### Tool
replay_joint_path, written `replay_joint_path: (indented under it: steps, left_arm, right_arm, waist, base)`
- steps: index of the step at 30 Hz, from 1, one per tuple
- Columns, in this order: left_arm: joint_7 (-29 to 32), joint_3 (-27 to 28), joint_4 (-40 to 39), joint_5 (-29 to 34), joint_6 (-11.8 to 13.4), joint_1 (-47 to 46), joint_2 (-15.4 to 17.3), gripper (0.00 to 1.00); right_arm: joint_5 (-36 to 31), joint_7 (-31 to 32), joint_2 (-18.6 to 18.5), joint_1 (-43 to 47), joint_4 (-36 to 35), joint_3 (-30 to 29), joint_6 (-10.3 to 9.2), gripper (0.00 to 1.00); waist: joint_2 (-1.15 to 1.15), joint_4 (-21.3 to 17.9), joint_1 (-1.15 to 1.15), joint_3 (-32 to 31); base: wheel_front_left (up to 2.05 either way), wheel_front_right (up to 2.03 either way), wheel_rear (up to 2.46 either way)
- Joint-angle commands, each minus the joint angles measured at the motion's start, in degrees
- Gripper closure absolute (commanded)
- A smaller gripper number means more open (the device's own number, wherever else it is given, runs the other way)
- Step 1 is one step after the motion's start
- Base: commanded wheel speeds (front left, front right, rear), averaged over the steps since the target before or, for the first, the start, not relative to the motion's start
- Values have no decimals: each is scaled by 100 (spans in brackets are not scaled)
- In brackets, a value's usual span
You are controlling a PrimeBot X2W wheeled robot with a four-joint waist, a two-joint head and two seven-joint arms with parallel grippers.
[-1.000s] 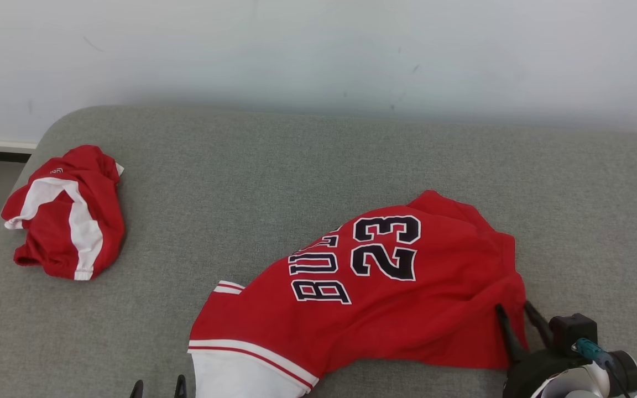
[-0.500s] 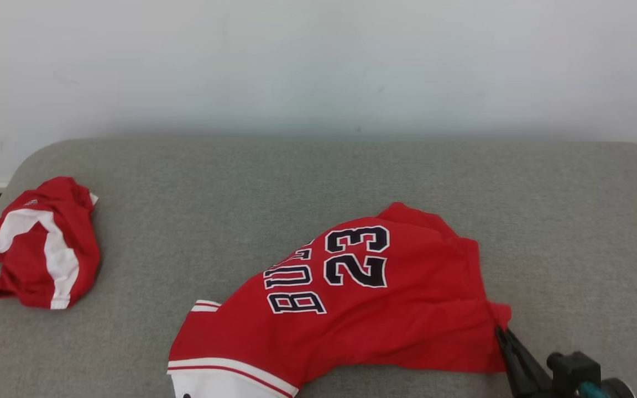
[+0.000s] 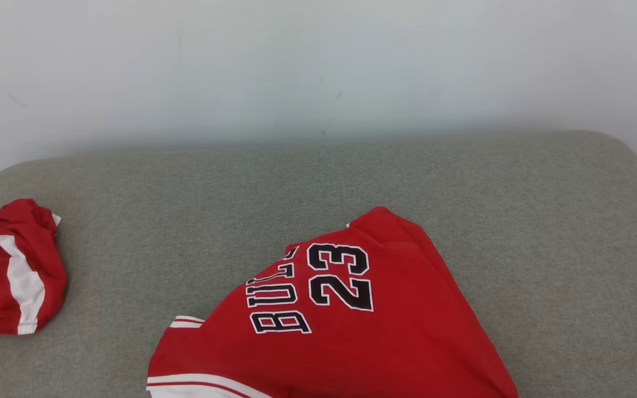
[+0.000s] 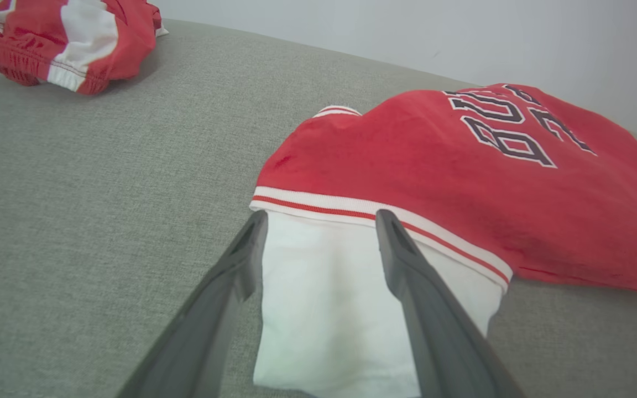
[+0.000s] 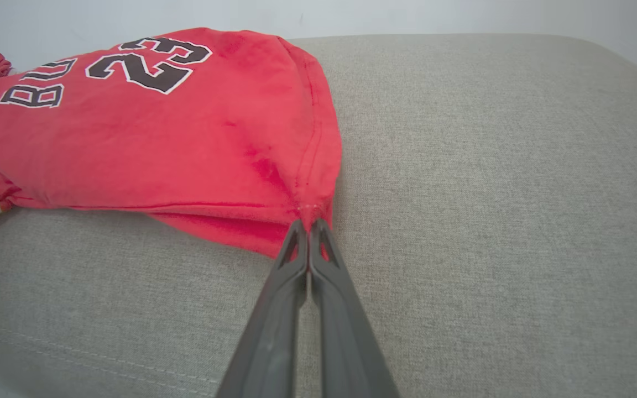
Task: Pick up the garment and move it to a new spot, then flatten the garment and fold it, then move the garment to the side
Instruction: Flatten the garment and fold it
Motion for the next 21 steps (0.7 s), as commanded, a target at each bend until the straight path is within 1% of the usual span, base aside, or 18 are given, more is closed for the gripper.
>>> replay_joint_path:
  steps: [1,2,3,4,8,13,21]
  left_arm:
    - [-20,23,27,-17,4,49,-6,0]
    - [-20,31,47,-13,9,53,-7,0]
    - [-20,36,62,-7,13,56,-6,0]
    - [-20,39,69,0,12,56,-6,0]
    - [-20,64,112,30,16,80,-6,0]
    - [-20,182,255,95,-40,150,-7,0]
    - [-20,268,1050,184,-239,147,-5,0]
  right_arm:
    - [85,-3,-32,13,32,22,-13,100]
    - [104,-2,-26,13,87,39,-13,100]
    - [110,-3,-8,-5,137,15,-13,66]
    - [136,-3,33,-44,145,-16,-13,0]
    - [93,-2,102,-76,127,-101,-13,0]
    - [40,-3,153,23,147,-181,-13,0]
    - [-19,-2,226,-90,572,-263,-13,0]
  waist:
    - [0,-44,0,23]
    - [0,-54,0,26]
    - [0,-60,0,28]
    - [0,-62,0,29]
    - [0,-16,0,15]
    - [0,36,0,-20]
    - [0,61,0,-43]
  base:
    - [0,0,0]
    - [0,0,0]
    - [0,0,0]
    - [0,0,0]
    - [0,0,0]
    - [0,0,0]
    - [0,0,0]
